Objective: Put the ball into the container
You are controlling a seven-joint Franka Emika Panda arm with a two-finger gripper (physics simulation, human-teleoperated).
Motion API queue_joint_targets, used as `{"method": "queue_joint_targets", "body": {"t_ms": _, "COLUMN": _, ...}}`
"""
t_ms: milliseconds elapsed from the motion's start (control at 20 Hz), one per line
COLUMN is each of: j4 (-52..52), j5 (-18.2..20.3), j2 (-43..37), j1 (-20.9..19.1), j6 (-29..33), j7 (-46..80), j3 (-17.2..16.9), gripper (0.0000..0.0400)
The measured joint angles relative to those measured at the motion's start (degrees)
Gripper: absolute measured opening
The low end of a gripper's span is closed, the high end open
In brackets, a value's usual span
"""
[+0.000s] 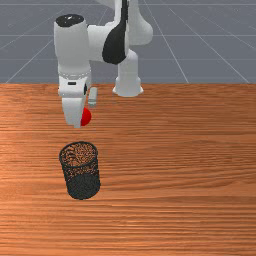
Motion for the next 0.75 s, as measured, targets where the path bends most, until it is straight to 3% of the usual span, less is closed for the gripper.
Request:
{"method": "queue_joint_targets", "body": {"t_ms": 50, "j4": 0.6, "j5": 0.0, "j2": 0.4, "j1": -0.7, "j6": -0.1, "j7": -0.9, "j3": -0.3, "gripper": 0.0279}}
{"method": "queue_joint_targets", "body": {"t_ms": 100, "j4": 5.6, "j5": 1.6, "j2": 3.1, "j1": -1.7, "j6": -5.1, "j7": -2.0, "j3": 0.1, "gripper": 0.028}}
{"method": "queue_joint_targets", "body": {"t_ms": 400, "j4": 22.3, "j5": 1.5, "j2": 13.1, "j1": -1.5, "j6": -13.8, "j7": -1.0, "j3": 0.3, "gripper": 0.028}}
{"method": "queue_joint_targets", "body": {"t_ms": 600, "j4": 25.0, "j5": 1.8, "j2": 15.1, "j1": -1.4, "j6": -13.5, "j7": -0.8, "j3": 0.5, "gripper": 0.028}}
{"method": "queue_joint_targets", "body": {"t_ms": 650, "j4": 24.4, "j5": 2.0, "j2": 14.9, "j1": -1.4, "j6": -12.4, "j7": -0.8, "j3": 0.6, "gripper": 0.0332}}
{"method": "queue_joint_targets", "body": {"t_ms": 750, "j4": 26.4, "j5": 1.9, "j2": 16.0, "j1": -1.4, "j6": -13.7, "j7": -0.7, "j3": 0.6, "gripper": 0.0375}}
